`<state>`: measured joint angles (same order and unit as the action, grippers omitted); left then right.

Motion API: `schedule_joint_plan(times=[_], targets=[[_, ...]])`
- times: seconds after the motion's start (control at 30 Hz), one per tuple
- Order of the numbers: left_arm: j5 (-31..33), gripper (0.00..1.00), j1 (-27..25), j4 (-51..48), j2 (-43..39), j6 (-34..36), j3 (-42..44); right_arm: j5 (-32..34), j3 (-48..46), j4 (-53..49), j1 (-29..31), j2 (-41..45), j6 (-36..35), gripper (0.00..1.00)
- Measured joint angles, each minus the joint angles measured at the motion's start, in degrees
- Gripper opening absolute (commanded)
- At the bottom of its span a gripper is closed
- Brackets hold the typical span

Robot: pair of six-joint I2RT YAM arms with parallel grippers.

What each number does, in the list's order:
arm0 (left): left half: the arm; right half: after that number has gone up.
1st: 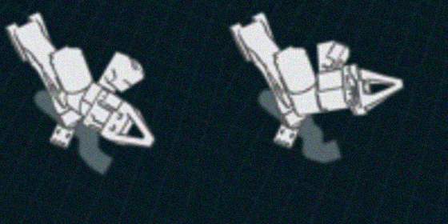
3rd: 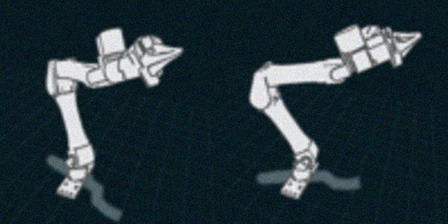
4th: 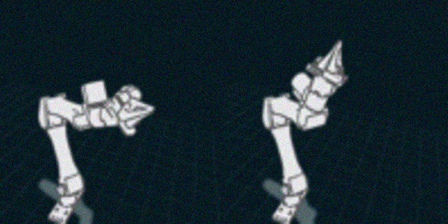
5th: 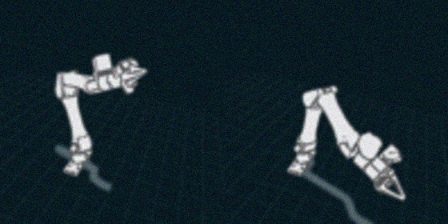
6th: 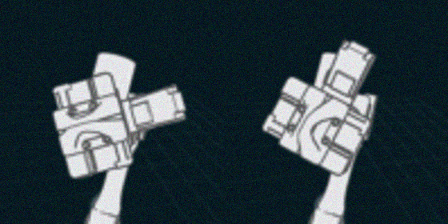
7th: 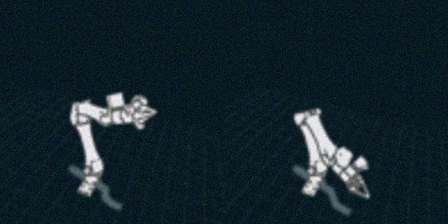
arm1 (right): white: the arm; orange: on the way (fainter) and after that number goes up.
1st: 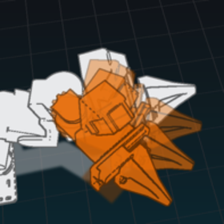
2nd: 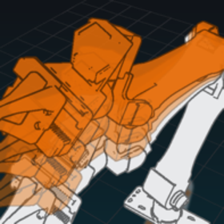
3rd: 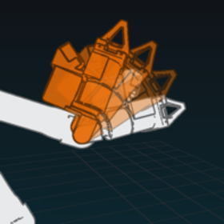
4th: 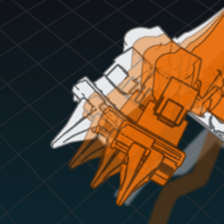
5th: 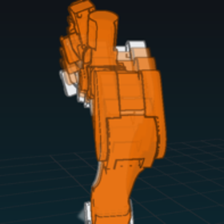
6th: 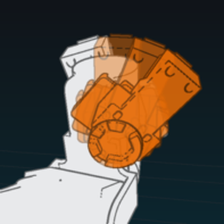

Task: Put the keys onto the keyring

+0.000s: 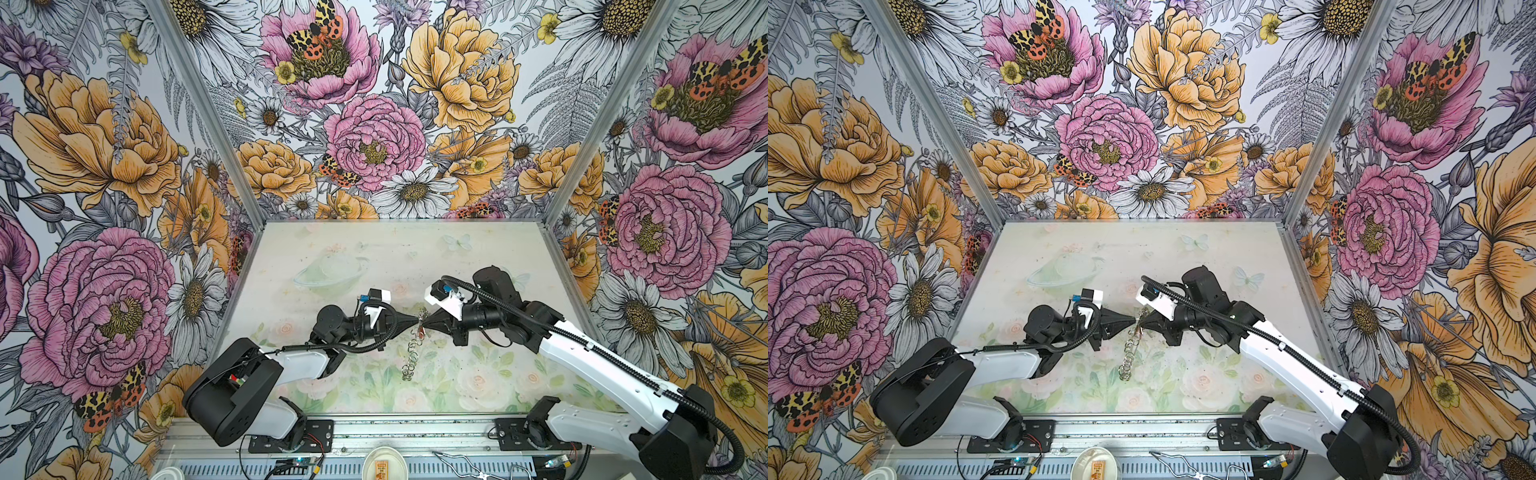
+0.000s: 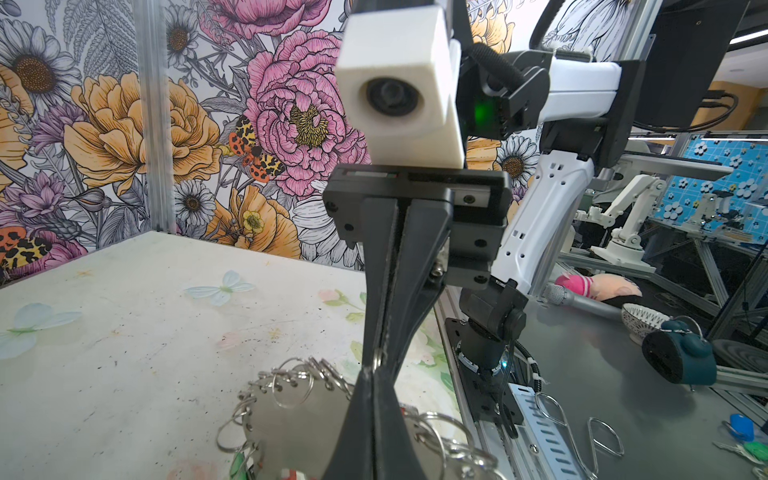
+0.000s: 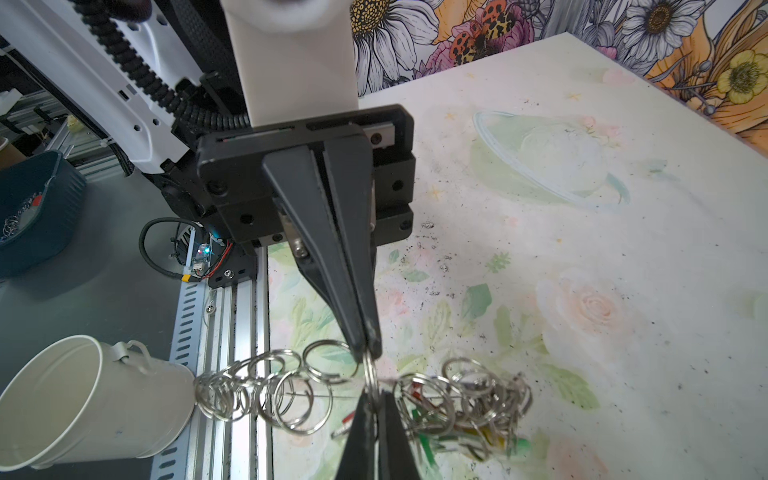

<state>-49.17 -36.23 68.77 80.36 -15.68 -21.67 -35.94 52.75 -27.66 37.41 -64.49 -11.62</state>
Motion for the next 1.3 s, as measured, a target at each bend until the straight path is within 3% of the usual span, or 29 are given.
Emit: schedule_joint_plan(times=[0.1,0.2,0.4,0.87,1.3], targets=[[0.8,0.29,0.0,-2.9,-0.9,2.4,0.0,2.5,0.5,-2.2,0.0,-0.2,0.1,0.0],[2.9,0.36,0.5,-6.6,-4.0,5.4,0.9,5.3,3.4,-7.0,0.0,-1.7,-0.1,0.0],[5.7,0.41,1.6,-11.3,-8.3,9.7,2.2,10.4,11.3,-16.9,1.1,-7.0,-2.5,0.0],[5.0,0.39,1.2,-12.4,-3.7,10.3,2.2,12.8,21.8,-28.5,5.6,-15.4,-7.2,0.0],[1.2,0.23,-0.1,-10.6,0.2,9.5,0.0,12.3,22.5,-29.6,5.9,-16.4,-8.0,0.0]])
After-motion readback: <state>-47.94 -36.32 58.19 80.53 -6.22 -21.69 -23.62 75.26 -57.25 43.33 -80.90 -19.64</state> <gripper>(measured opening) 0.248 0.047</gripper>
